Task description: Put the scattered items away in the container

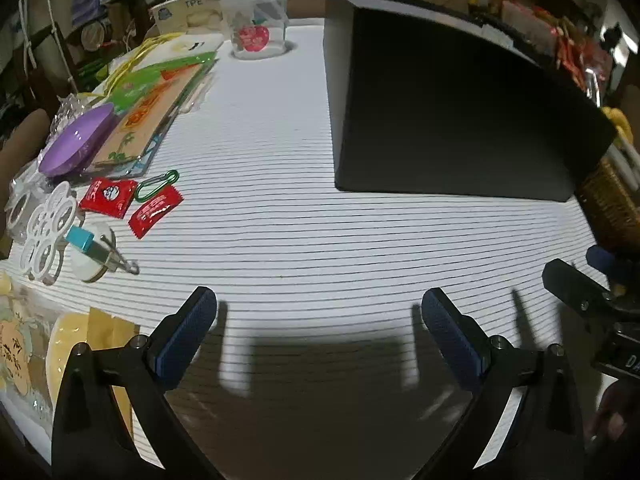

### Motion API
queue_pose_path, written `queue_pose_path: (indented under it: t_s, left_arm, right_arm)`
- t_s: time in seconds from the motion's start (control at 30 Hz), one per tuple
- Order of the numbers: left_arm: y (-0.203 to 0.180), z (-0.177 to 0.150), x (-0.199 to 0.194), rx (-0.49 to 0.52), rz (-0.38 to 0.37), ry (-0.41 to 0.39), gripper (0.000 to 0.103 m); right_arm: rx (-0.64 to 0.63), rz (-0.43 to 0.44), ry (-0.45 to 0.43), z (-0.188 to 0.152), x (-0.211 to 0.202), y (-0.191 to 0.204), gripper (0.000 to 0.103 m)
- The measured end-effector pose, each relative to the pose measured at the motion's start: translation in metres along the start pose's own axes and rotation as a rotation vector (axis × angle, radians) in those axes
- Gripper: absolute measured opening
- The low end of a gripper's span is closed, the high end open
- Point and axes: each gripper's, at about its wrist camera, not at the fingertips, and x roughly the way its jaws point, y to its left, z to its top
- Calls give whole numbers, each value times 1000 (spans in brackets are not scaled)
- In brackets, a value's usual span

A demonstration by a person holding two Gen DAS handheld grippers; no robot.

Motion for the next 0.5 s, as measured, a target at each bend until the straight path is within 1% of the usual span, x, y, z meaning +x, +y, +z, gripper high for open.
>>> queue_pose_path:
  t_s: [0.17,0.27,0.37,0.5]
  left_arm:
    - [-3,-2,14,3,17,24,103]
    - [-3,-4,14,-2,18,12,103]
    - [-4,-5,14,-2,19,1,103]
    - [-5,-7,14,-13,29,-23,103]
  right_arm:
    - [-4,5,11,0,12,-2,103]
    - [0,-9,30,-3,20,-5,103]
    - [5,-13,12,-5,20,-6,103]
    - [-46,-53,-1,-9,22,0,103]
